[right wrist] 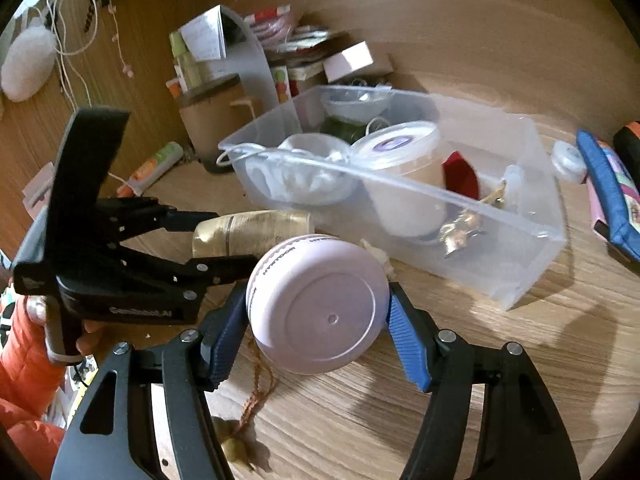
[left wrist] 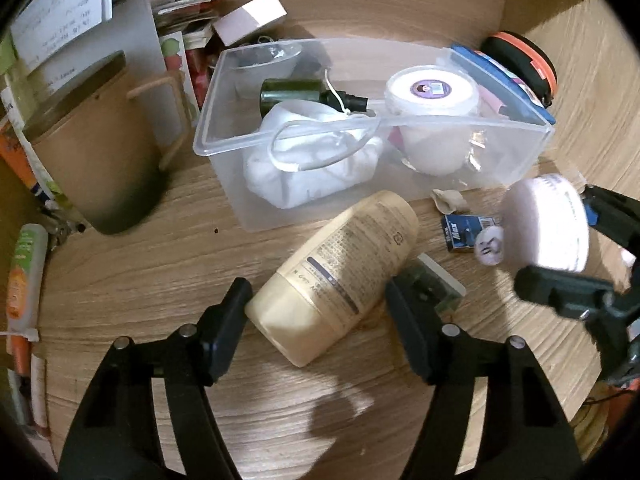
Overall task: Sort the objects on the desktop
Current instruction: 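Grasp the pink round compact with right tool while left tool grasps beige tube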
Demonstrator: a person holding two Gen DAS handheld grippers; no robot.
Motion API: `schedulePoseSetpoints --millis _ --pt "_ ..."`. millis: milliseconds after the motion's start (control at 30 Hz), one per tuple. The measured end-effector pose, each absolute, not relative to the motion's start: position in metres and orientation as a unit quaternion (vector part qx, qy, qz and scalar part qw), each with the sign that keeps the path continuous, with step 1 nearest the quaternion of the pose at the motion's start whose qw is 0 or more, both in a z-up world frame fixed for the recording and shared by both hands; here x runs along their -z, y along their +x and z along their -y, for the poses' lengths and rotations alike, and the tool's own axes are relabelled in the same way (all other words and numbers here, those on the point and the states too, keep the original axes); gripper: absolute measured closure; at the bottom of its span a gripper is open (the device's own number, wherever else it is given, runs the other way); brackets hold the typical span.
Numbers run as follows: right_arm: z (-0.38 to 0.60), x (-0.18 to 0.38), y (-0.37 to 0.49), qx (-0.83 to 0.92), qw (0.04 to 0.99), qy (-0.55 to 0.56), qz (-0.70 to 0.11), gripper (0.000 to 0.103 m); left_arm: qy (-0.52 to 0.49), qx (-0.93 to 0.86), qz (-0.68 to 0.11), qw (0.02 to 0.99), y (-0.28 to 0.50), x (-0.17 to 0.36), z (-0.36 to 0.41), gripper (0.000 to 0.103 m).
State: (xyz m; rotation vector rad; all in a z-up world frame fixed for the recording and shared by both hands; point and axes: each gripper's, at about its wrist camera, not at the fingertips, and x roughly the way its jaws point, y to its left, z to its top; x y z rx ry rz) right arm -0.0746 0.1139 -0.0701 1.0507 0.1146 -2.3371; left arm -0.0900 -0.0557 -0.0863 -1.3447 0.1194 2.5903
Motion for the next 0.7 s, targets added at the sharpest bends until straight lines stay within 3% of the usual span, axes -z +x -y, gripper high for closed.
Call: schedulePoseSetpoints --millis 100,267,433,700 --pt "-0.124 0.067 -0.072 0.878 0.278 0.388 -0.037 0.040 -0.450 -0.886 -0.043 0.106 -0.085 0.084 0.055 0.040" --pt "-0.134 0.068 -0.071 0.881 0.272 0.387 -0.032 0.040 -0.440 -0.890 -0.043 0.111 -0.071 0.075 0.058 0.060" --pt "-0.140 0.068 -0.071 0.881 0.274 0.384 -0.030 0.040 -0.435 -0.890 -0.071 0.117 -0.053 0.072 0.047 0.071" --pt "-0.144 0.074 -0.069 0.876 0.277 0.393 -0.021 0.040 -0.444 -0.881 -0.088 0.139 -0.061 0.079 0.019 0.072"
